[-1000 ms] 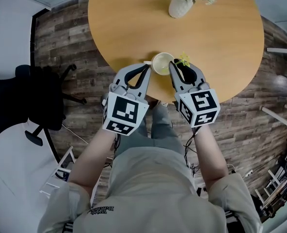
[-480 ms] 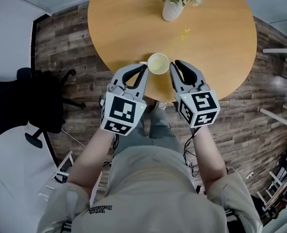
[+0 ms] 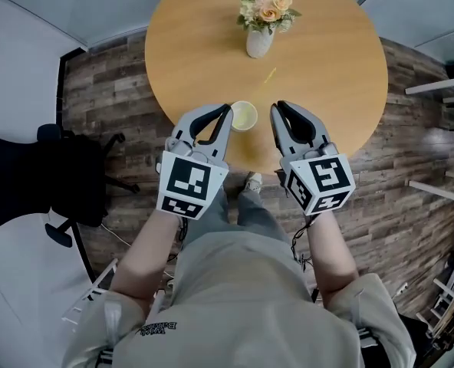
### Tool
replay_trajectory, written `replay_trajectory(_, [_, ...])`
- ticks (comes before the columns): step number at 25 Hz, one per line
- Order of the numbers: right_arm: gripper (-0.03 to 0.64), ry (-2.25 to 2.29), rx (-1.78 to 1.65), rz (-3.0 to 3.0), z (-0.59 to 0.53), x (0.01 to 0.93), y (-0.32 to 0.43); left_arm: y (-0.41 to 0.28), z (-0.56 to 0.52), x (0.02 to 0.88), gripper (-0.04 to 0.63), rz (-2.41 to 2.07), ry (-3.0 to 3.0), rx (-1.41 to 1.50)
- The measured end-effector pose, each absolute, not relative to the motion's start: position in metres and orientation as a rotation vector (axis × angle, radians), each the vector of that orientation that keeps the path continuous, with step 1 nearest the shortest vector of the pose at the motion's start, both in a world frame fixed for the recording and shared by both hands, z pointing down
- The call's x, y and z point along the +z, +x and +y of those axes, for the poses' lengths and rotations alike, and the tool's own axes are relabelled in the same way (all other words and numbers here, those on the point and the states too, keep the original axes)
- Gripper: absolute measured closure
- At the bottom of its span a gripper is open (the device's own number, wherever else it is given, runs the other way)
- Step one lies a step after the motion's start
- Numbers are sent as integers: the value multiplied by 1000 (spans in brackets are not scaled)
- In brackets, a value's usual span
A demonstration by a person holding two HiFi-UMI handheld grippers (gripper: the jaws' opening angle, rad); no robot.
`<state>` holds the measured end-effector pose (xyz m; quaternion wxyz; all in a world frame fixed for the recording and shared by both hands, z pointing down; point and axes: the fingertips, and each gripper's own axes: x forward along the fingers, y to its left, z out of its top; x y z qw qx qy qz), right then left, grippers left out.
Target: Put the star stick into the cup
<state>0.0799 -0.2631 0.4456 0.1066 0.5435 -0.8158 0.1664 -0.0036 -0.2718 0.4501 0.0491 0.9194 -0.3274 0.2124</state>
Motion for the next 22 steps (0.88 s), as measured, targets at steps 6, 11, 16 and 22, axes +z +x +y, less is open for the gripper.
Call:
replay_trajectory(6, [578,1615,316,-2498,-259,377,80,-2,-276,391,572,-1044,2897,560])
replay_trajectory(11, [578,1630,209,-2565,-256,328,82,-8,-281,351,572,-1097,2964,515])
replay_trajectory(16, [578,1637,95,-2615,-248,281,82,-13,-281,306,572,-1156,3030,411])
replay_trajectory(22, [578,1621,34,-2659,-231,244,81,-20,-269,265,572,-1214,3054,293])
